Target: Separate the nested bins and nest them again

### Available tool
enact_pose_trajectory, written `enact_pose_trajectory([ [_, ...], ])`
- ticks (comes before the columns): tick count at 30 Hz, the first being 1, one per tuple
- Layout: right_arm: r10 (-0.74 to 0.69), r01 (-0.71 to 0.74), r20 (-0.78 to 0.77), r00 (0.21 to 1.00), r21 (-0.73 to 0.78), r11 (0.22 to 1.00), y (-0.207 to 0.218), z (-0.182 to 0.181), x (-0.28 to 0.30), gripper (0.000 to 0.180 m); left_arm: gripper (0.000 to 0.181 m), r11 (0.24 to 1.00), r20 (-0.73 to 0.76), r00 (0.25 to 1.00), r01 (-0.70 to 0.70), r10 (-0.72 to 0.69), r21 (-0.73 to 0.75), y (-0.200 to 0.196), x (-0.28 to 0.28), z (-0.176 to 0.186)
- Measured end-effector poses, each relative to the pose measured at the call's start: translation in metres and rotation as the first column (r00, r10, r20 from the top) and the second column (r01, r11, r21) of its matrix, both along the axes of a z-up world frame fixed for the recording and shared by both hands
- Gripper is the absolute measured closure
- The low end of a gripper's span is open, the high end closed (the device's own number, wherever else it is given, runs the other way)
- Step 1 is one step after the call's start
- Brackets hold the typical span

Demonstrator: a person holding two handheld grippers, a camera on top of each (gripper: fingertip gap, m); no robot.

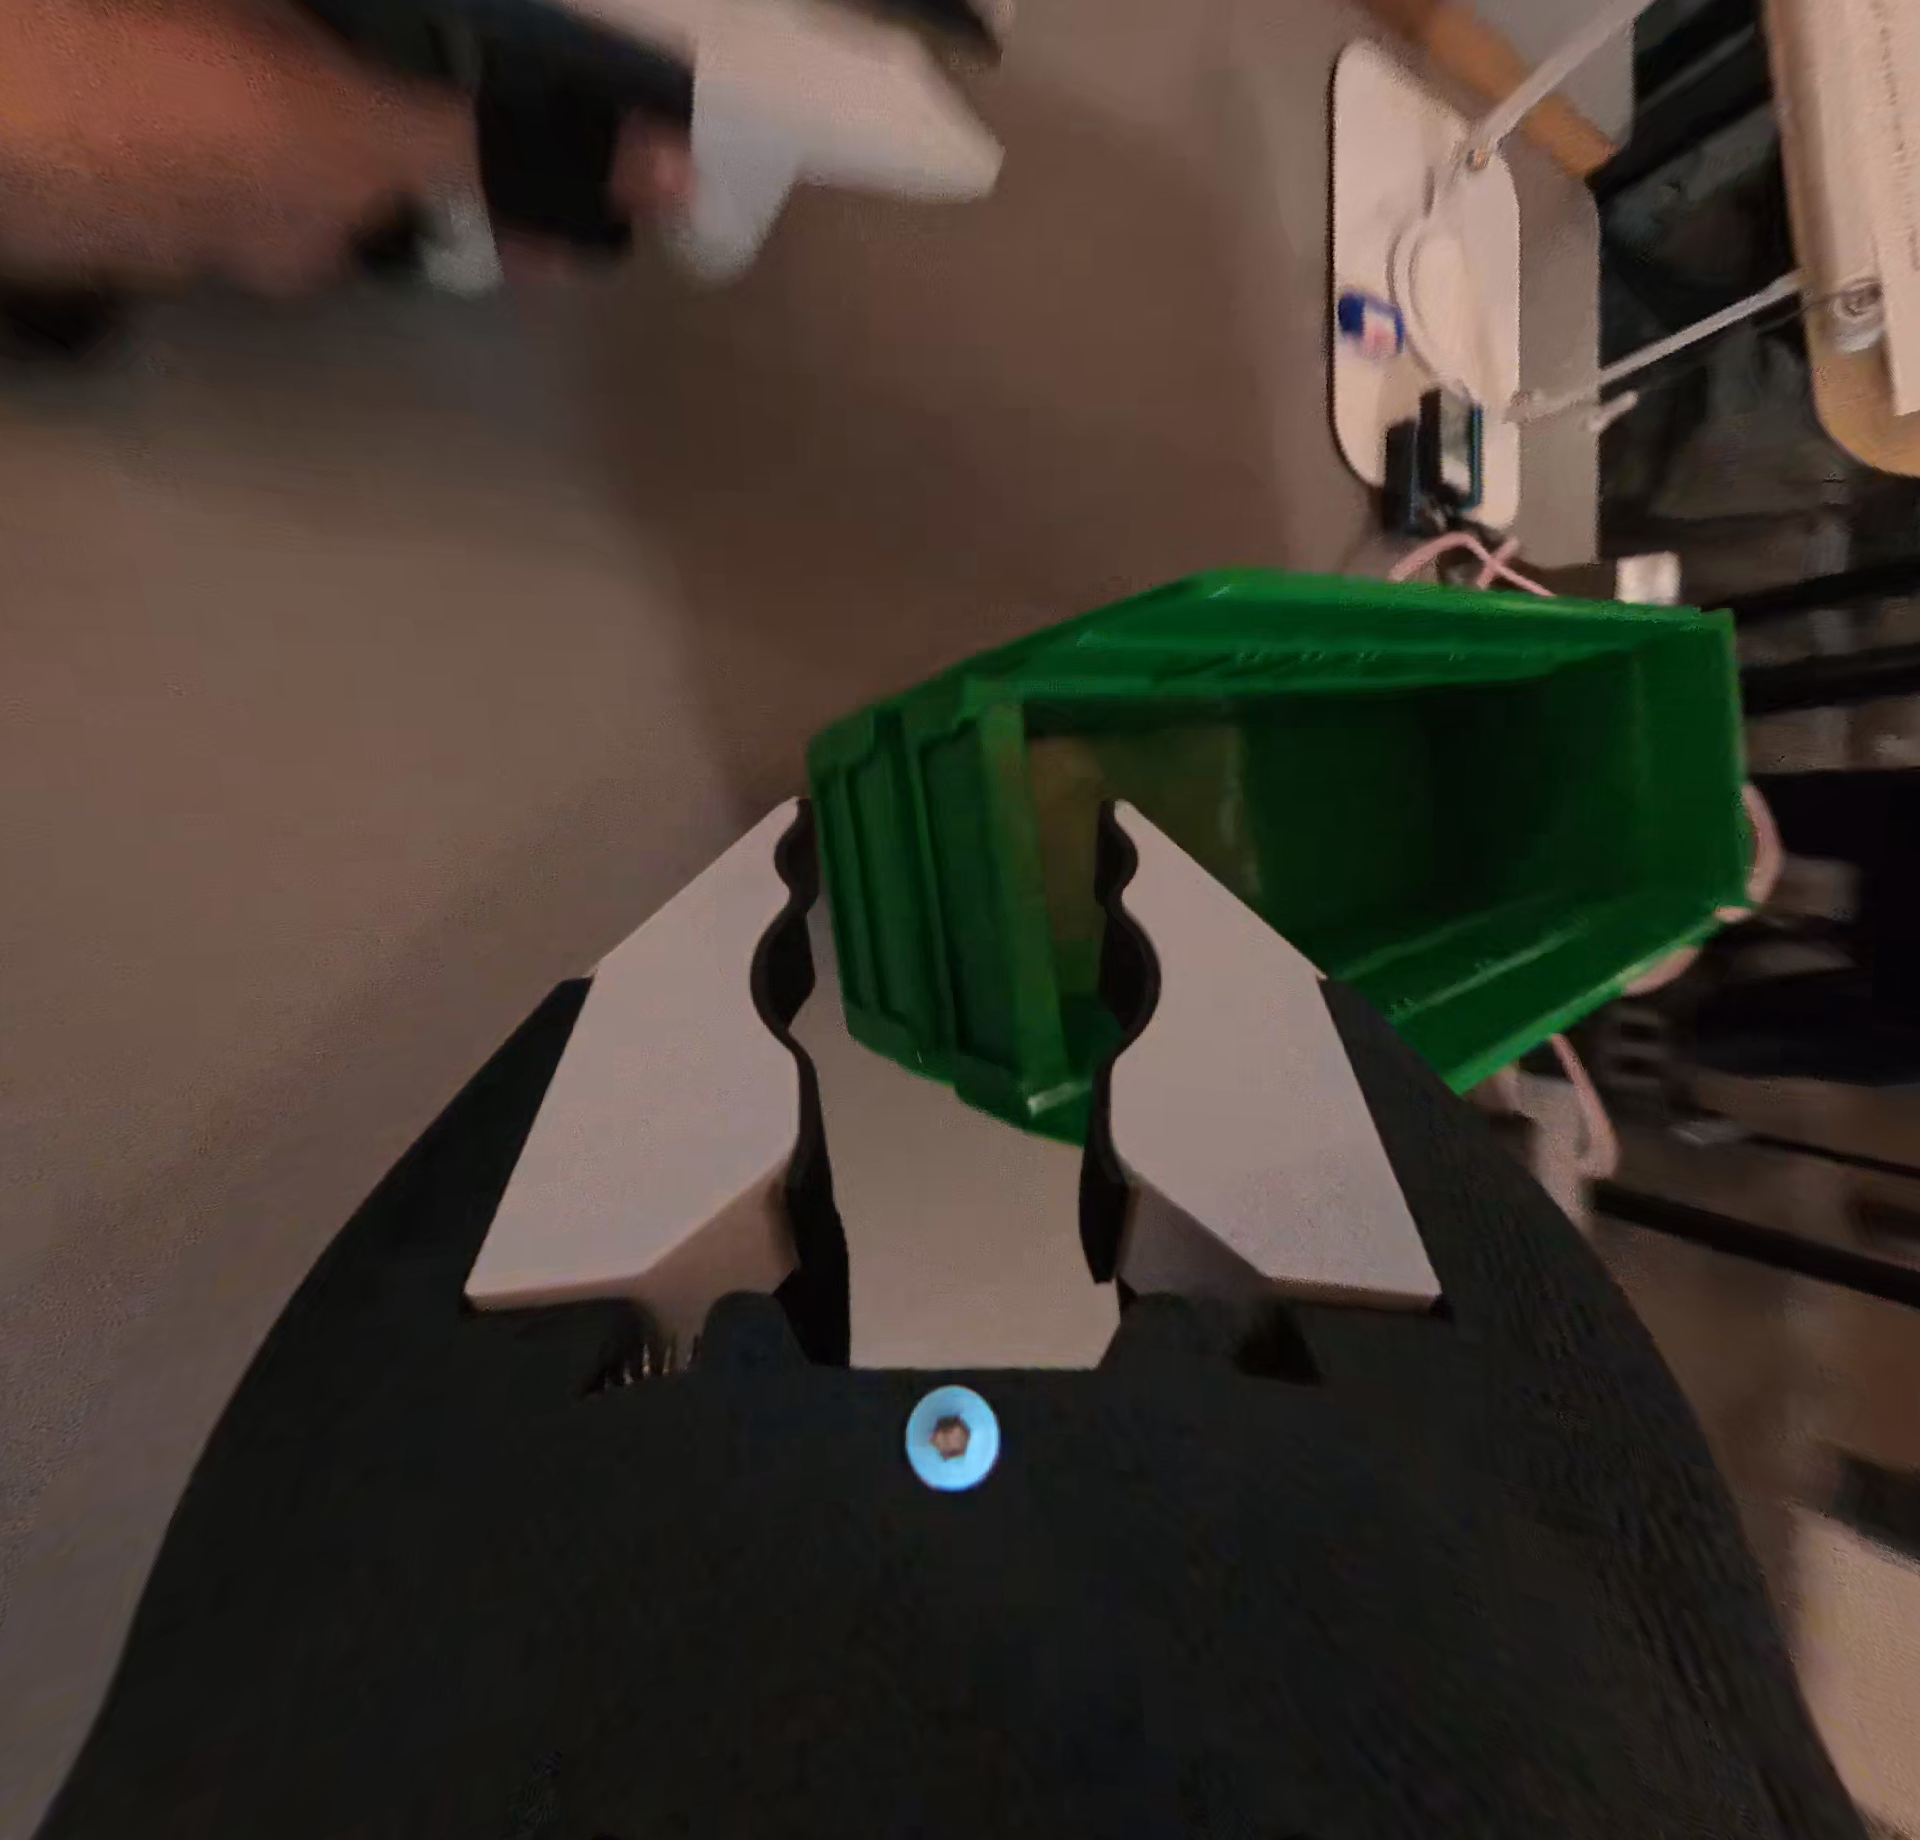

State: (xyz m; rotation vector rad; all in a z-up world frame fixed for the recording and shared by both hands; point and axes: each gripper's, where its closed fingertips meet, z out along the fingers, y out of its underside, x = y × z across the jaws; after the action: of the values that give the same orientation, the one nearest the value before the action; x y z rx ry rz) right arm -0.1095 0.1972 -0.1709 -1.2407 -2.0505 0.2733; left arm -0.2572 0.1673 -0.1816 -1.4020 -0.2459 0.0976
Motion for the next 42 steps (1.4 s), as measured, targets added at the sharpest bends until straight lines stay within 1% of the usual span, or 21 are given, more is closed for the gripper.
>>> enact_pose_trajectory([
  [2,-0.020,0.003,0.092,0.996,0.181,0.983,0.008,-0.019,0.008,0.133,0.152,1.000,-0.003,1.000,0.002,-0.002,-0.008,0.001,0.001,-0.001],
  [3,-0.030,0.001,0.115,0.993,0.243,0.970,0.013,-0.025,0.010,0.137,0.152,1.000,-0.007,1.000,0.002,-0.002,-0.011,0.001,0.001,-0.002],
  [5,-0.052,0.013,0.109,0.993,0.336,0.942,0.022,-0.025,0.007,0.152,0.152,1.000,-0.013,1.000,0.002,-0.002,-0.014,0.002,0.002,-0.002],
  [7,-0.051,0.013,0.099,0.994,0.352,0.936,0.023,-0.025,0.005,0.152,0.152,1.000,-0.018,1.000,0.004,-0.004,-0.018,0.002,0.003,-0.002],
  [12,-0.028,0.023,0.007,1.000,0.420,0.907,0.021,-0.024,0.000,0.152,0.152,1.000,-0.023,1.000,0.008,-0.009,-0.023,0.003,0.005,-0.003],
  [16,-0.013,0.054,-0.082,0.997,0.519,0.853,0.021,-0.021,-0.005,0.152,0.152,1.000,-0.025,1.000,0.008,-0.009,-0.027,0.003,0.005,-0.004],
  [21,-0.009,0.054,-0.084,0.996,0.548,0.835,0.021,-0.023,-0.005,0.152,0.152,1.000,-0.029,1.000,0.008,-0.009,-0.031,0.003,0.007,-0.004],
  [23,-0.002,0.047,-0.078,0.997,0.576,0.816,0.022,-0.023,-0.006,0.153,0.152,0.999,-0.031,0.999,0.010,-0.011,-0.032,0.003,0.008,-0.004],
  [24,0.000,0.055,-0.091,0.996,0.601,0.797,0.023,-0.022,-0.007,0.154,0.152,0.999,-0.033,0.999,0.010,-0.011,-0.032,0.003,0.008,-0.004],
  [25,0.006,0.076,-0.124,0.992,0.645,0.760,0.025,-0.017,-0.008,0.155,0.152,0.999,-0.034,0.999,0.011,-0.012,-0.033,0.004,0.008,-0.004],
  [27,0.029,0.140,-0.207,0.978,0.753,0.642,0.029,-0.002,-0.010,0.156,0.152,0.999,-0.035,0.999,0.011,-0.012,-0.032,0.004,0.008,-0.004],
  [28,0.026,0.151,-0.215,0.976,0.761,0.631,0.030,-0.003,-0.010,0.156,0.152,0.999,-0.034,0.999,0.011,-0.012,-0.031,0.003,0.008,-0.004],
  [30,0.021,0.151,-0.220,0.975,0.733,0.664,0.030,-0.010,-0.011,0.156,0.152,0.999,-0.029,0.999,0.012,-0.013,-0.031,0.004,0.008,-0.004],
  [38,0.010,0.158,-0.220,0.976,0.733,0.662,0.034,-0.020,-0.016,0.155,0.152,0.999,-0.036,0.999,0.012,-0.013,-0.036,0.004,0.009,-0.005],
  [42,-0.002,0.170,-0.230,0.973,0.715,0.678,0.036,-0.020,-0.017,0.155,0.152,0.999,-0.038,0.999,0.012,-0.014,-0.039,0.005,0.009,-0.005],
])
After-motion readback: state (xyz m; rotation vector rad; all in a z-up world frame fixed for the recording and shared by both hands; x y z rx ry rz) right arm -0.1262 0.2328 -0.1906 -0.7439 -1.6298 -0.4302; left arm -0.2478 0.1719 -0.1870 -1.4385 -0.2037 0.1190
